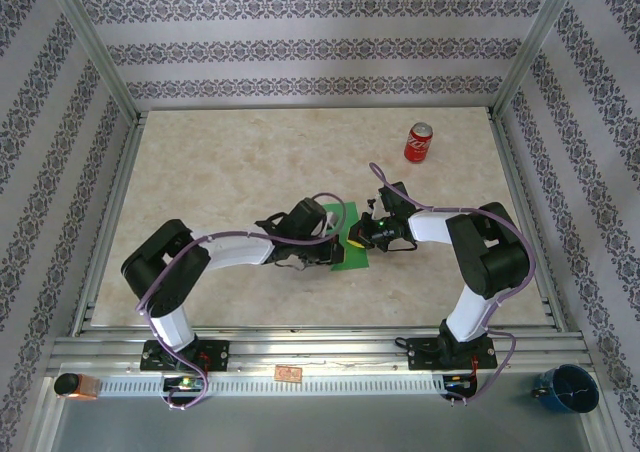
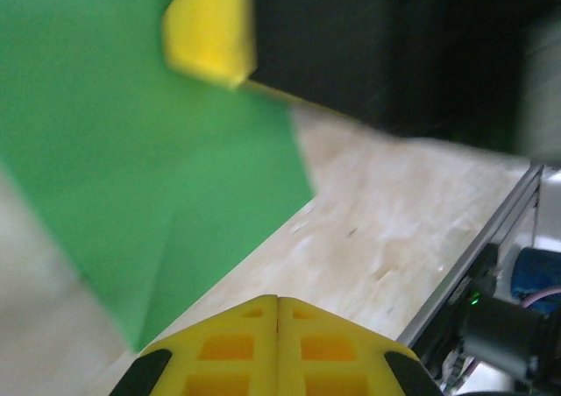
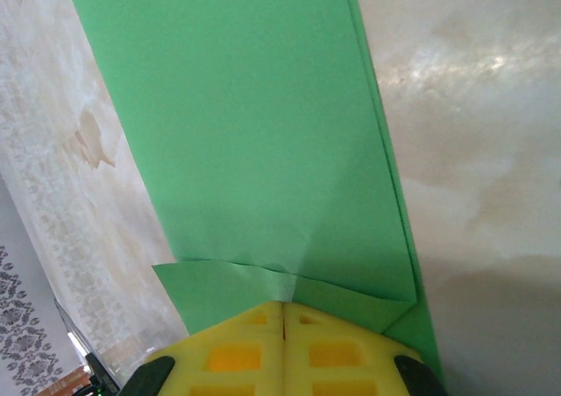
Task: Fold a paper plane with a square sheet of paper (pick it up from the middle)
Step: Fold the triangle a second time at the center of the table.
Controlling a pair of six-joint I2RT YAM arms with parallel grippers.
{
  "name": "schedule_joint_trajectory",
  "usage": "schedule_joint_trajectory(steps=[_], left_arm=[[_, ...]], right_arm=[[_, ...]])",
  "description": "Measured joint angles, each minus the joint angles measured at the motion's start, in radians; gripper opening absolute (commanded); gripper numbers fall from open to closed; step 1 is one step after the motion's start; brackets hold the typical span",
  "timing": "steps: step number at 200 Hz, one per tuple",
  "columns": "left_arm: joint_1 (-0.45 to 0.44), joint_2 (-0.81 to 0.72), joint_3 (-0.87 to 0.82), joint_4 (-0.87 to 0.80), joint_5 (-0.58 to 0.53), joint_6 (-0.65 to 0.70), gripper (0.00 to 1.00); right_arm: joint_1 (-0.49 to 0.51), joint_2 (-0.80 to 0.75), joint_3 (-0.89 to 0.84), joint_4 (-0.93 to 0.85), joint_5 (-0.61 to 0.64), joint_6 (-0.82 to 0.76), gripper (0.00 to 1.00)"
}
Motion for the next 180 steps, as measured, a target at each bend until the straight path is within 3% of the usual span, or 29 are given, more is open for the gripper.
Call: schedule_joint_trajectory(steps=[104, 180], left_arm=[[0.020, 0.169, 0.074, -0.028, -0.020, 0.015, 0.00], [0.026, 0.158, -0.030, 0.146, 0.003, -0.012, 0.00]], right_arm=[[0.000, 0.000, 0.000, 0.000, -0.002, 0.000, 0.02], [-0.006, -0.048, 0.000, -0.035, -0.020, -0.026, 0.06]])
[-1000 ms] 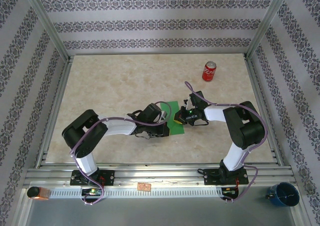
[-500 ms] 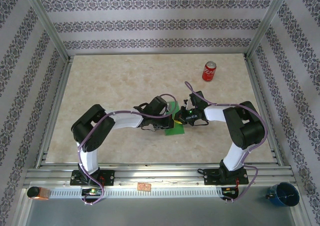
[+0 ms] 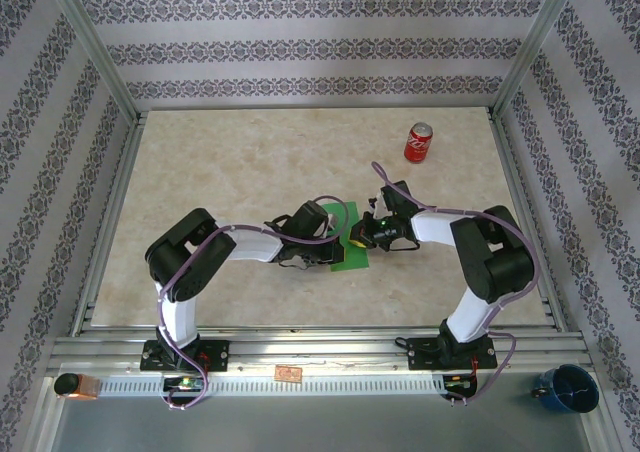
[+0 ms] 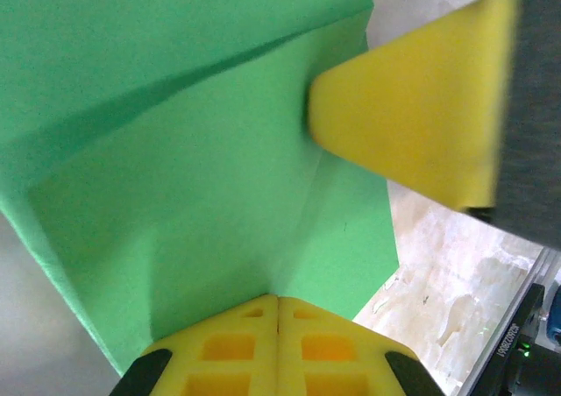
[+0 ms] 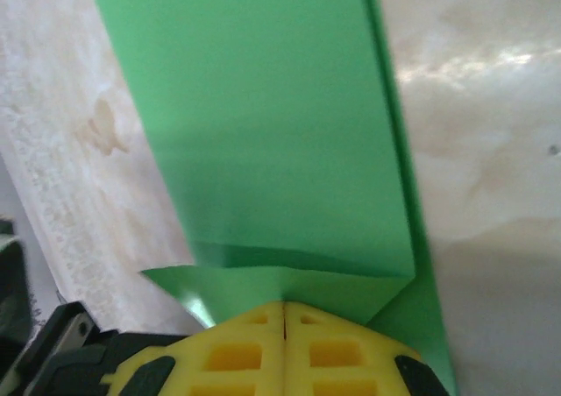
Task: Fold a paper plane with a square sheet of paper (pick it up from the middle)
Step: Fold the triangle a second time at the center of the table.
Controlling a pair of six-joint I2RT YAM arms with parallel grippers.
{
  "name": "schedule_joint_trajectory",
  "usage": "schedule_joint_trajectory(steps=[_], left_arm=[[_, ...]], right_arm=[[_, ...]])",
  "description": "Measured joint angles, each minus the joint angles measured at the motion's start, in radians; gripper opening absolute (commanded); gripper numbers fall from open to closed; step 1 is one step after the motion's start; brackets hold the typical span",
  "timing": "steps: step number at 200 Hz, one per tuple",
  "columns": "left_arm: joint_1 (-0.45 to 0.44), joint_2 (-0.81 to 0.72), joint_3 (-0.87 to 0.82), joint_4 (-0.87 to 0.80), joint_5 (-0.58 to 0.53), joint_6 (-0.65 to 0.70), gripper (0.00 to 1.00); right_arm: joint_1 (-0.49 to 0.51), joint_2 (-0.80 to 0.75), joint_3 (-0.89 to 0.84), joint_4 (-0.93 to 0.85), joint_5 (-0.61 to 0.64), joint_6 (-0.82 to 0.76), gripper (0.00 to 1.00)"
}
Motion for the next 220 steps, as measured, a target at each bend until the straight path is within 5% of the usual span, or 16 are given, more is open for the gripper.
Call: schedule_joint_trajectory(steps=[74, 135, 220], left_arm=[[0.006, -0.003, -0.030, 0.062, 0.012, -0.029, 0.00], [0.006, -0.003, -0.031, 0.063, 0.014, -0.025, 0.00], [0.006, -0.005, -0.043, 0.085, 0.015, -0.026, 0.00]], right_arm=[[0.037, 0.050, 0.000, -0.003, -0.040, -0.030, 0.05], [-0.051, 0.085, 0.032, -0.024, -0.096, -0.058, 0.05], [-0.092, 0.097, 0.089, -0.069, -0.009, -0.060, 0.05]])
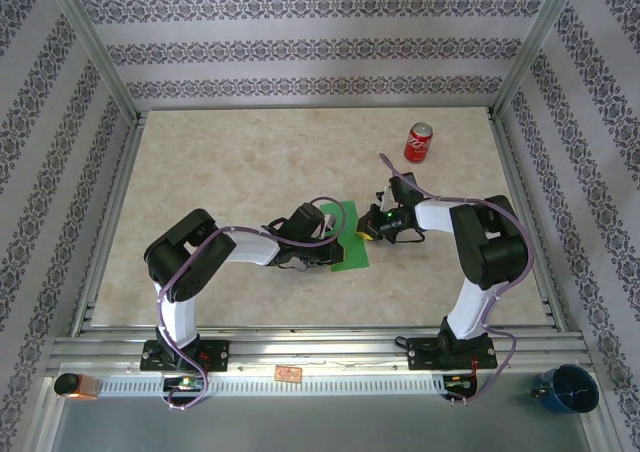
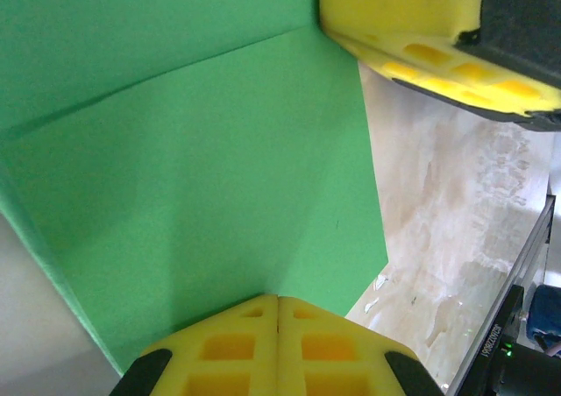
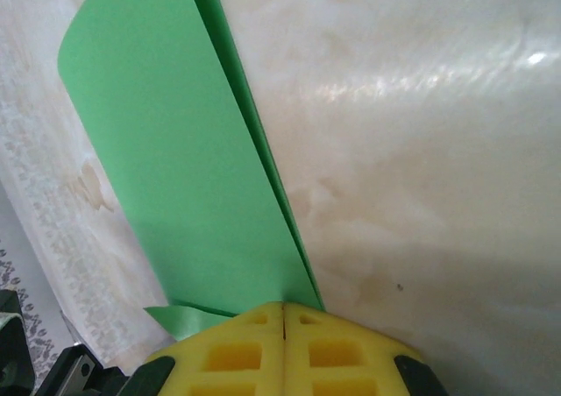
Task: Fold a paper plane with a square sheet of paper (pick it up from the middle)
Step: Fold the triangle a second time at the center of the table.
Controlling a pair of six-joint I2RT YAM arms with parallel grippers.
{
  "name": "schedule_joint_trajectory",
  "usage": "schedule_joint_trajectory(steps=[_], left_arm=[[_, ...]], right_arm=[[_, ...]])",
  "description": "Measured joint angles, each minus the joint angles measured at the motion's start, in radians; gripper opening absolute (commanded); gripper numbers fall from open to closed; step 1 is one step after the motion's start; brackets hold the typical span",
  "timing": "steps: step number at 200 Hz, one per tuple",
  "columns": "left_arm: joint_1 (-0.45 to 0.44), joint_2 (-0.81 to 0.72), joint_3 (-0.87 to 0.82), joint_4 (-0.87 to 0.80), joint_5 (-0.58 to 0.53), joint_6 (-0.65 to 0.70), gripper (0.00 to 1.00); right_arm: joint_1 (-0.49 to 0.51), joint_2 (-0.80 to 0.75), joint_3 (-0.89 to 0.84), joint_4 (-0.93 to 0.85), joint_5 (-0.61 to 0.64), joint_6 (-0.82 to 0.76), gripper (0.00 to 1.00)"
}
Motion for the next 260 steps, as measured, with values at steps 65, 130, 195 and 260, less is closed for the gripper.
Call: schedule_joint_trajectory(steps=[65, 130, 195, 260], left_arm=[[0.000, 0.000, 0.000, 0.000, 0.000, 0.000, 0.00], [0.000, -0.001, 0.000, 0.000, 0.000, 0.000, 0.00], [0.000, -0.001, 0.001, 0.000, -0.001, 0.000, 0.00], [0.000, -0.001, 0.001, 0.000, 0.000, 0.000, 0.00]], right_arm=[[0.001, -0.117, 0.002, 0.015, 0.067, -0.002, 0.07], [0.061, -0.044, -0.021, 0.038, 0.054, -0.001, 0.05], [-0.002, -0.008, -0.025, 0.048, 0.005, -0.020, 0.05], [0.012, -0.112, -0.057, 0.103, 0.043, -0.019, 0.07]])
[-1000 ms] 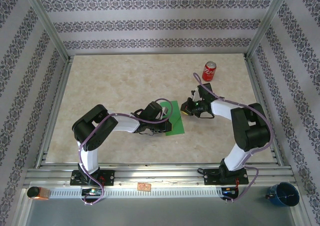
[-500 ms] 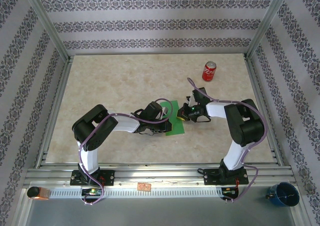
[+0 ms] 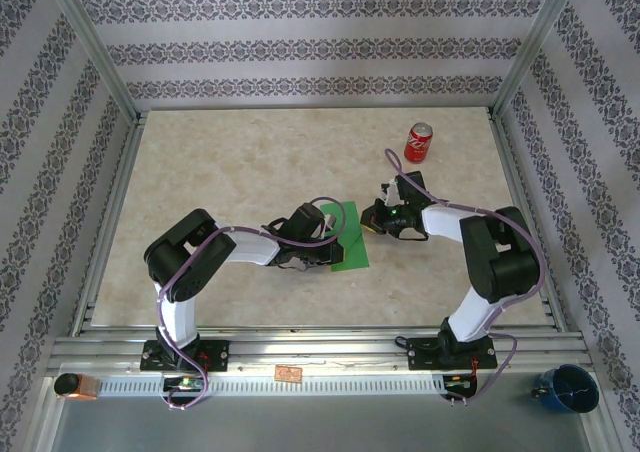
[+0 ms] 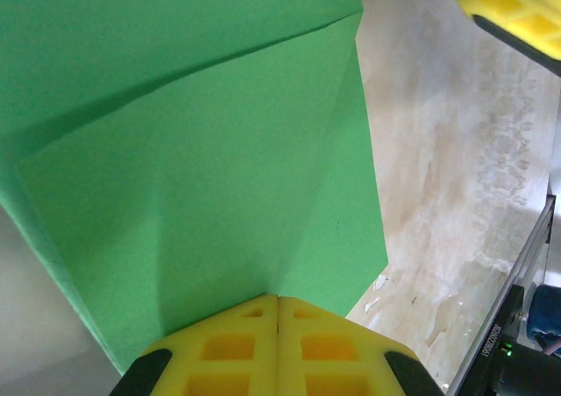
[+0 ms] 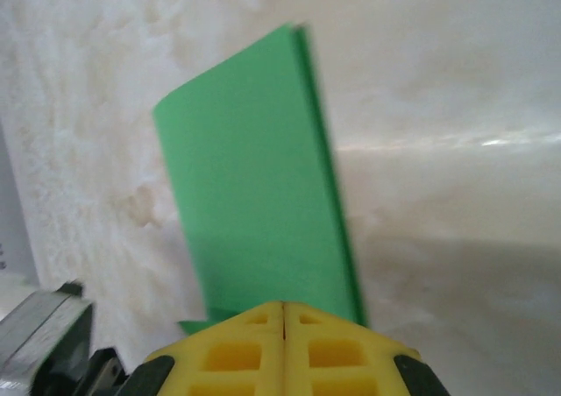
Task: Fold a paper plane with a square sheet of paper (pick it up from the middle)
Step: Fold the triangle a second time at the center of the table.
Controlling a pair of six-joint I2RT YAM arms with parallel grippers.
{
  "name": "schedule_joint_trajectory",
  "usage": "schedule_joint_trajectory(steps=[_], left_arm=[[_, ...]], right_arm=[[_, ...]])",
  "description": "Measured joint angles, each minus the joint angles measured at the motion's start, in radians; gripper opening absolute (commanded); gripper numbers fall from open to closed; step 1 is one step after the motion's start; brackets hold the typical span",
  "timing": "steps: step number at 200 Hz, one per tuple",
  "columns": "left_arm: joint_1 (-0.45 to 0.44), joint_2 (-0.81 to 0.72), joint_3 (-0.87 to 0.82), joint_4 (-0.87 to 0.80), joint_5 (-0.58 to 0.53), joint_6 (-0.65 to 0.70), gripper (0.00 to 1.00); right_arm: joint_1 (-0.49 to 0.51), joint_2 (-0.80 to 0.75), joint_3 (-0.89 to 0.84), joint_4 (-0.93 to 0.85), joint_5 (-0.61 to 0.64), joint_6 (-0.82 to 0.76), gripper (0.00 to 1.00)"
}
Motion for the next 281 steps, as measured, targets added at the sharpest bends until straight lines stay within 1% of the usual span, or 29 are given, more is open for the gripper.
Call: schedule_joint_trajectory(steps=[19, 39, 62, 88, 125, 154, 186, 230, 281], left_arm=[[0.000, 0.000, 0.000, 0.000, 0.000, 0.000, 0.00], [0.000, 0.000, 0.000, 0.000, 0.000, 0.000, 0.00], [0.000, -0.001, 0.001, 0.000, 0.002, 0.000, 0.00], [0.000, -0.003, 0.018, -0.035, 0.004, -0.003, 0.00], [0.000, -0.017, 0.115, -0.190, -0.007, 0.016, 0.00], [0.000, -0.013, 0.201, -0.241, -0.015, 0.027, 0.00], [0.000, 0.037, 0.283, -0.280, -0.027, 0.050, 0.00], [0.000, 0.108, 0.278, -0.307, -0.034, 0.053, 0.00], [0.000, 0.055, 0.185, -0.254, -0.032, 0.052, 0.00]], right_arm=[[0.037, -0.004, -0.008, 0.016, -0.006, 0.000, 0.06], [0.059, 0.005, -0.024, 0.022, -0.005, 0.003, 0.00], [0.055, 0.032, -0.055, 0.023, 0.041, 0.014, 0.00], [0.040, 0.038, -0.069, 0.050, 0.021, 0.029, 0.00], [0.040, 0.038, -0.072, 0.054, 0.020, 0.030, 0.00], [0.040, 0.037, -0.074, 0.057, 0.020, 0.030, 0.00], [0.040, 0.035, -0.079, 0.066, 0.020, 0.031, 0.00], [0.040, 0.034, -0.084, 0.076, 0.020, 0.039, 0.00], [0.036, 0.034, -0.084, 0.076, 0.016, 0.046, 0.00]])
